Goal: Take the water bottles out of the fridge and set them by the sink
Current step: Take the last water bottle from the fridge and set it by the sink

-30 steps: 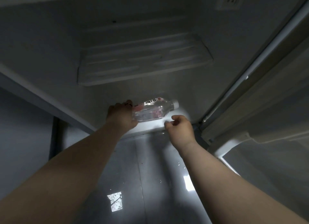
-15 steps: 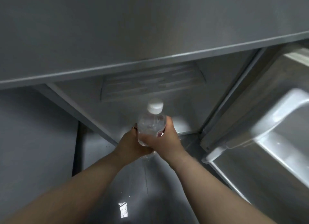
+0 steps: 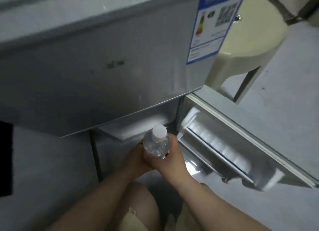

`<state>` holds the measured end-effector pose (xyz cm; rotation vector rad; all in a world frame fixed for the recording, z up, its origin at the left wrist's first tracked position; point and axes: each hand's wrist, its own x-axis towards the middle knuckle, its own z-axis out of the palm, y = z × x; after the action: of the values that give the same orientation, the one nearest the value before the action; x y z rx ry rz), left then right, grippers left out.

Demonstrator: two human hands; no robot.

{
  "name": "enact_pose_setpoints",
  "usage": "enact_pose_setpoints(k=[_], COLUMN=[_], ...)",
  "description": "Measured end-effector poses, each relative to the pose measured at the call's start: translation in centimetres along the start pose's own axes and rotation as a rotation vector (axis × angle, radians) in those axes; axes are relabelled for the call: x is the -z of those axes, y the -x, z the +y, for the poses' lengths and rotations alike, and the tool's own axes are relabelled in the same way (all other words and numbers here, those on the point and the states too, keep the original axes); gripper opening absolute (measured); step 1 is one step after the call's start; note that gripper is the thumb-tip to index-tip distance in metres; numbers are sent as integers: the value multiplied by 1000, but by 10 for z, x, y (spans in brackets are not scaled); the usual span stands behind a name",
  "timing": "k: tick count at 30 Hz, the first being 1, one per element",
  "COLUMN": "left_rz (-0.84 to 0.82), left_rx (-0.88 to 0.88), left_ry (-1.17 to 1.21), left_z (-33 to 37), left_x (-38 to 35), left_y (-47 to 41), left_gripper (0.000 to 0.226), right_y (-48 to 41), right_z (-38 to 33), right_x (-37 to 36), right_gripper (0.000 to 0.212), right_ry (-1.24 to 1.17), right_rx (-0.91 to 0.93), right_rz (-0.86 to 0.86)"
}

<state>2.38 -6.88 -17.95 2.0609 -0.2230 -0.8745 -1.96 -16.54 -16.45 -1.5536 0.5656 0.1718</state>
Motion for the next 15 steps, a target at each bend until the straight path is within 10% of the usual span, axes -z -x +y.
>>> enact_pose_setpoints(k=[6,15], left_rz=[12,-239], left_rx=[-54,-325], left_ry=[53,65], left_z=[121,351], left_x=[-3,-30], left_y=[65,133], left_gripper=[65,56], right_y=[81,204], right_z=[-107,-263], right_x=[64,205], right_gripper=[56,58], right_ry=[-37,-22], right_rx=[12,132], right_rz=[85,439])
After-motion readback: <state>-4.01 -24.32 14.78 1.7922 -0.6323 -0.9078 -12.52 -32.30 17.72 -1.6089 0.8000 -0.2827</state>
